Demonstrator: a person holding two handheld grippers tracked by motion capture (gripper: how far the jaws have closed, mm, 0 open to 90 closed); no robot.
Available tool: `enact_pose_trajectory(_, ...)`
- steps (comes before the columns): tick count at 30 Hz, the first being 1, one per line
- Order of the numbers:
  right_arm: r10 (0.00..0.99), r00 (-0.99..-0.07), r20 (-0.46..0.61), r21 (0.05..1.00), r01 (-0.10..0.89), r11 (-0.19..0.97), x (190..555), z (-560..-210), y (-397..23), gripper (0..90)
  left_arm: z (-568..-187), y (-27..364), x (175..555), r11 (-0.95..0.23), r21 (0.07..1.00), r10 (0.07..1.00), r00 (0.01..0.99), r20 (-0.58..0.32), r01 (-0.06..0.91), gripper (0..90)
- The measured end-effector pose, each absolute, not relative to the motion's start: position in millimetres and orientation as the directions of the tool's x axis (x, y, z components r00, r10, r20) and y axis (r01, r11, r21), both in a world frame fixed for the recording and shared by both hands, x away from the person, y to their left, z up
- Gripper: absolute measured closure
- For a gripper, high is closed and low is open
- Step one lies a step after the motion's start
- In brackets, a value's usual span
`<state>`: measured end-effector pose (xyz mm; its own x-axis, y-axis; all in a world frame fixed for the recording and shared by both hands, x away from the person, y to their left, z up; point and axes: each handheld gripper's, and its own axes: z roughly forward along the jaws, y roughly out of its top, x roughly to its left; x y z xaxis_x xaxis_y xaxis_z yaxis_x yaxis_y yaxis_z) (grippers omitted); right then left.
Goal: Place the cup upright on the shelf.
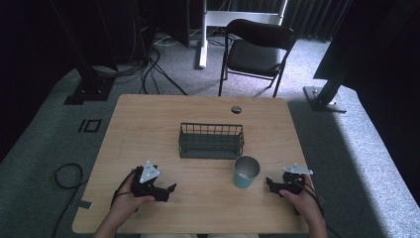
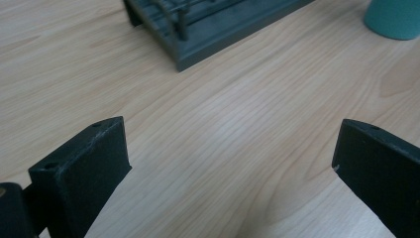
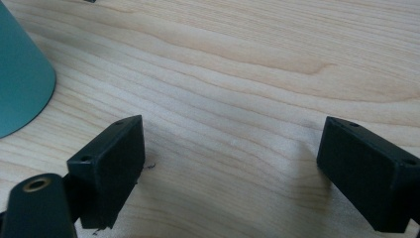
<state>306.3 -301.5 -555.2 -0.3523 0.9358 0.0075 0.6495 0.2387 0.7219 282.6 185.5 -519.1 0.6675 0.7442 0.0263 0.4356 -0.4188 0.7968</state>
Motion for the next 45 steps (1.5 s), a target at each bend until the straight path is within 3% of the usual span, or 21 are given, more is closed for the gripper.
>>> enact_pose_trajectory(17,0.936,-0.352,0.008,0.722,0.649,0.239,306.2,-555.2,-301.4,10.9,-513.8,138.3,283.3,-0.465,0.818,0.628,0.777,0.036,0.338,1.4)
enact_pose_trajectory(45,0.936,-0.352,0.008,0.722,0.649,0.238,306.2,-555.2,-301.4,10.8,-505.3,55.6,293.0,-0.491,0.836,0.484,0.875,0.028,0.245,1.5)
